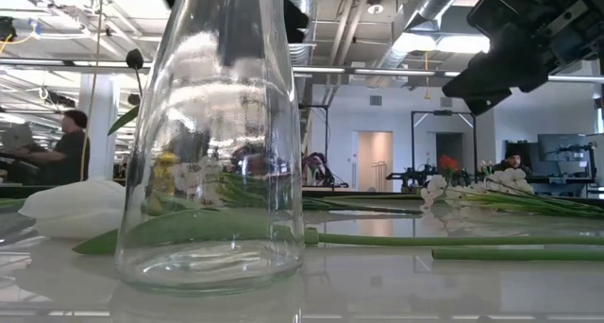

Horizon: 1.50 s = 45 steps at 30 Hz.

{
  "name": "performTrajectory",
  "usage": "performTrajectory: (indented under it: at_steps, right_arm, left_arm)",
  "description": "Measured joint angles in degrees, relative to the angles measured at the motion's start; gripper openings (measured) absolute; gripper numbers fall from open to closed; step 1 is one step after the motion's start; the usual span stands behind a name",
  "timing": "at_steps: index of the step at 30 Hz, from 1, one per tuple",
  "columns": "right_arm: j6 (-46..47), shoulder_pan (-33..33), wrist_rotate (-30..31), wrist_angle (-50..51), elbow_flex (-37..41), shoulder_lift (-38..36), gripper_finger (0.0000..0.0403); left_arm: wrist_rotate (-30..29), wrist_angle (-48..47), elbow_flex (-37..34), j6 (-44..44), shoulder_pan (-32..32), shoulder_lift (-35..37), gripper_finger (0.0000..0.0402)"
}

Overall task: Sort flowers into vase by color
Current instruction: Put the bottom red tulip into the yellow vase

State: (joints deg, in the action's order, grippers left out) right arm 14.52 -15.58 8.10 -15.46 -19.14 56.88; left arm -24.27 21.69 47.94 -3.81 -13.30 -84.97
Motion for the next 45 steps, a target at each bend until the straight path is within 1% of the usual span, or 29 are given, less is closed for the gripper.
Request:
performTrajectory:
  at_steps: [2,5,8,11,14,16,19,21,23,25,29,32,35,37,41,43,45]
  right_arm:
    - [0.02,-0.02,0.00,0.02,0.00,0.02,0.0051]
    - [0.10,-0.06,0.00,0.00,0.00,0.18,0.0051]
    - [0.44,-0.07,-0.02,0.00,0.00,0.20,0.0051]
    - [0.46,-0.08,-0.02,0.02,0.00,0.20,0.0051]
    - [0.48,-0.08,-0.02,0.17,0.00,0.20,0.0051]
    - [0.44,-0.08,-0.02,0.35,0.00,0.20,0.0051]
    - [-0.81,-0.08,-0.02,1.23,0.00,0.20,0.0051]
    - [-1.32,-0.08,-0.02,2.22,0.00,0.20,0.0051]
    - [-1.50,0.02,-0.04,3.19,0.00,0.20,0.0051]
    - [-1.51,0.39,-0.05,4.72,0.00,0.20,0.0051]
    - [-1.49,0.75,-0.39,6.82,0.00,0.20,0.0051]
    - [-1.49,0.65,-0.63,7.61,0.00,0.19,0.0051]
    - [-1.46,0.59,-0.72,8.14,0.00,0.17,0.0051]
    - [-1.45,0.59,-0.72,8.51,0.00,0.17,0.0051]
    - [0.30,0.25,-0.76,9.71,0.00,0.17,0.0051]
    - [1.73,-0.81,-0.76,10.55,0.00,0.17,0.0051]
    - [2.61,-2.52,-0.84,11.03,0.02,0.17,0.0051]
  left_arm:
    - [1.75,-2.76,4.34,3.03,2.69,-3.39,0.0137]
    - [6.73,-9.15,11.47,5.27,7.50,-9.06,0.0137]
    - [11.06,-16.87,20.11,9.97,12.90,-14.29,0.0137]
    - [15.50,-23.79,30.38,14.05,18.75,-20.00,0.0137]
    - [20.49,-31.65,41.52,14.44,23.94,-26.03,0.0137]
    - [22.12,-36.12,48.38,13.37,26.51,-30.55,0.0137]
    - [24.22,-42.81,56.11,13.11,29.08,-36.48,0.0137]
    - [25.73,-46.10,59.27,13.75,29.83,-38.89,0.0137]
    - [26.07,-48.12,61.20,13.77,29.99,-39.93,0.0137]
    - [25.94,-49.48,61.53,13.79,29.92,-39.73,0.0137]
    - [25.41,-56.58,61.51,13.65,28.95,-38.44,0.0137]
    - [25.42,-61.59,61.51,12.14,26.86,-37.37,0.0137]
    - [24.78,-64.80,61.51,10.80,23.02,-36.94,0.0137]
    - [21.95,-65.65,61.49,10.13,19.66,-36.94,0.0137]
    - [13.72,-68.86,61.45,9.06,13.45,-36.00,0.0137]
    - [12.12,-70.54,60.99,7.13,10.97,-34.46,0.0137]
    - [10.62,-70.95,58.77,3.49,8.66,-32.00,0.0137]
